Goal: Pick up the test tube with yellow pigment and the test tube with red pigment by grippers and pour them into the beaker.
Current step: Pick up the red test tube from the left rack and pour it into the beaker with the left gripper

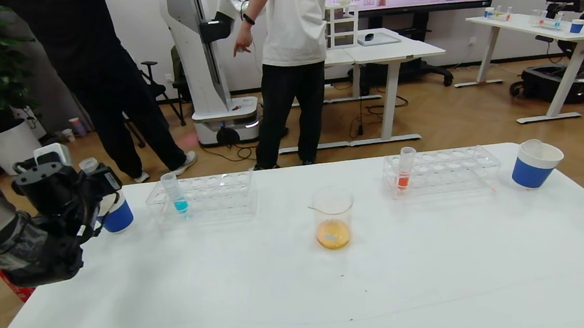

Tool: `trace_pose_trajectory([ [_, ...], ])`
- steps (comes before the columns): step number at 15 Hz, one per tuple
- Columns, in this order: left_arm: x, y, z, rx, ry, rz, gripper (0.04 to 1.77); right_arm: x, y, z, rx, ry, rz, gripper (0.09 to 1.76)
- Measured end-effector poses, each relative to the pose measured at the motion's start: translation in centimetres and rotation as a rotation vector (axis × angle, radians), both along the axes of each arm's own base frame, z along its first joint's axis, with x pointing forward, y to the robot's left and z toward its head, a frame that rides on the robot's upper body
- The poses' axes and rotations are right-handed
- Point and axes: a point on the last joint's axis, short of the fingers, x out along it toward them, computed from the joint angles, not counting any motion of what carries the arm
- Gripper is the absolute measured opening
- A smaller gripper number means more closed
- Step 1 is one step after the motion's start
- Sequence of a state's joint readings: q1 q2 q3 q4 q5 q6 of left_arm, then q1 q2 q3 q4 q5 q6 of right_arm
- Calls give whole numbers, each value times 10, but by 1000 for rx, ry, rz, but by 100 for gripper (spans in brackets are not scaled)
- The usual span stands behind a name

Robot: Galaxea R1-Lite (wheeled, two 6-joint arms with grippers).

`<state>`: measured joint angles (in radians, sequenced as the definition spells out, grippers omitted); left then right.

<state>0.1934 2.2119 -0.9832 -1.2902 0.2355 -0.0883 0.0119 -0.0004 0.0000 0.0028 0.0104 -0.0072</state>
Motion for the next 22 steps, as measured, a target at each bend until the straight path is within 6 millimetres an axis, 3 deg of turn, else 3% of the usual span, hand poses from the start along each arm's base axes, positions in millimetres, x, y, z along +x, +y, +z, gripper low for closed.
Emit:
trace_pose_trajectory([
  [4,-2,3,-20,-10,41,5,51,0,0,0,0,0,0,174],
  [11,-4,10,-22,-9,31,20,51,0,0,0,0,0,0,174],
  [12,-4,10,-21,-7,22,19,61,0,0,0,0,0,0,174],
  [13,-4,10,-21,-7,19,18,87,0,0,0,0,0,0,174],
  [15,-4,10,-21,-6,20,18,157,0,0,0,0,0,0,174],
  [16,-4,10,-20,-5,19,18,173,0,0,0,0,0,0,174],
  [19,-3,8,-14,-1,6,8,175,0,0,0,0,0,0,174],
  [22,3,-8,8,8,-5,-81,175,0,0,0,0,0,0,174],
])
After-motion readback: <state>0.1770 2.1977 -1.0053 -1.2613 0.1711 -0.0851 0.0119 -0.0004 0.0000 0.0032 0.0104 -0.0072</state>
